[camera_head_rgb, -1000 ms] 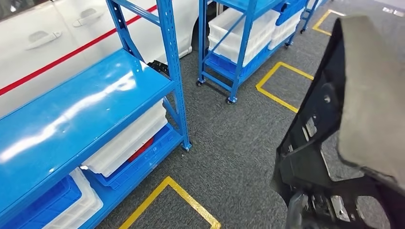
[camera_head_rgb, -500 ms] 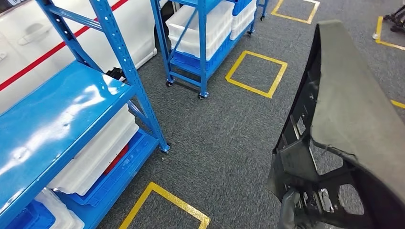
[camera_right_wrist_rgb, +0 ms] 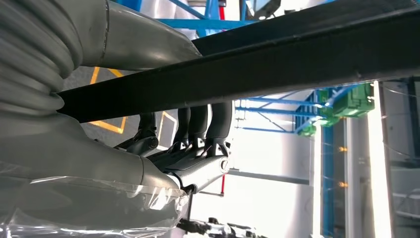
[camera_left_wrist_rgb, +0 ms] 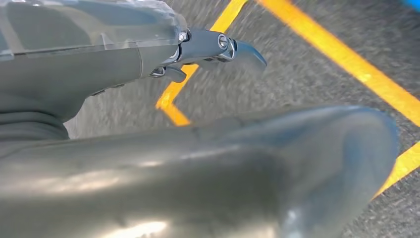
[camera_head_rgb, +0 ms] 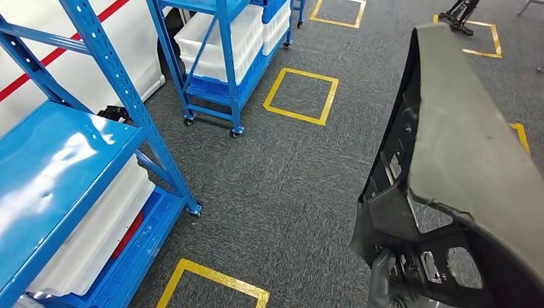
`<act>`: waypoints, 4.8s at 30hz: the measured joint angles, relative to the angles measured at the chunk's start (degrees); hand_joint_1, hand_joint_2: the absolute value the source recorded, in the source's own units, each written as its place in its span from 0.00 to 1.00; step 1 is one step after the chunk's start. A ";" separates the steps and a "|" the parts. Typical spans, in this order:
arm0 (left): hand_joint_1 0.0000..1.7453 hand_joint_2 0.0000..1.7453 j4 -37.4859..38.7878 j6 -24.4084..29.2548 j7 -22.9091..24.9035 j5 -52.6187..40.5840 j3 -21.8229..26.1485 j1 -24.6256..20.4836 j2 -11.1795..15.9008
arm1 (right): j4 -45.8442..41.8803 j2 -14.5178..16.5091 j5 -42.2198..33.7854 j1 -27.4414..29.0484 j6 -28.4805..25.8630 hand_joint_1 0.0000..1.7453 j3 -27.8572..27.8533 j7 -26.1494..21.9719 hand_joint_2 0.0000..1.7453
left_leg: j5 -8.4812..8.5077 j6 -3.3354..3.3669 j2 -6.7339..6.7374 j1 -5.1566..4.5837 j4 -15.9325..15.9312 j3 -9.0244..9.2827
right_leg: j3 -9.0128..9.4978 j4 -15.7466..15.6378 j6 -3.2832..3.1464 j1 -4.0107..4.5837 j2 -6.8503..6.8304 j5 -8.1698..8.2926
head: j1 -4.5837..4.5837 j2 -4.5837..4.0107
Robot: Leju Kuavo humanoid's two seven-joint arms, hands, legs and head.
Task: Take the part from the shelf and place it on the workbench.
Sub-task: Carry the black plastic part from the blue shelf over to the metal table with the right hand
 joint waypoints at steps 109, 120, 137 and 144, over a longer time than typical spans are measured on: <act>0.00 0.00 0.26 5.73 -0.57 2.06 2.32 -2.20 -3.39 | -8.00 9.20 -4.21 9.46 24.53 1.00 -22.80 -0.68 1.00 | -5.51 -2.89 3.22 -0.09 6.17 -1.38 | 5.56 -7.42 -2.30 -0.01 -2.98 2.18 | 0.71 0.00; 0.00 0.00 0.26 3.51 -1.22 2.71 2.70 -1.73 -2.00 | -7.85 8.94 -4.71 9.37 20.68 1.00 -17.96 -0.64 1.00 | -0.71 -1.73 -3.85 -0.02 1.46 -1.34 | 4.64 -6.43 -1.02 -0.06 5.37 2.33 | 0.70 0.00; 0.00 0.00 0.26 -0.46 -0.48 3.97 3.46 -1.91 -1.18 | -7.67 7.02 -5.45 9.09 18.88 1.00 -15.75 -0.64 1.00 | -1.47 -2.31 6.60 -0.38 0.72 0.34 | 5.99 -7.23 -1.46 0.39 -4.66 1.54 | 1.27 0.00; 0.00 0.00 0.26 -1.50 -0.65 4.40 3.79 -1.48 -0.82 | -7.23 6.87 -5.28 8.88 18.72 1.00 -15.18 -0.63 1.00 | -8.01 -3.14 0.92 0.01 17.02 -7.47 | 5.73 -7.43 -2.61 0.17 0.36 2.04 | 1.17 0.00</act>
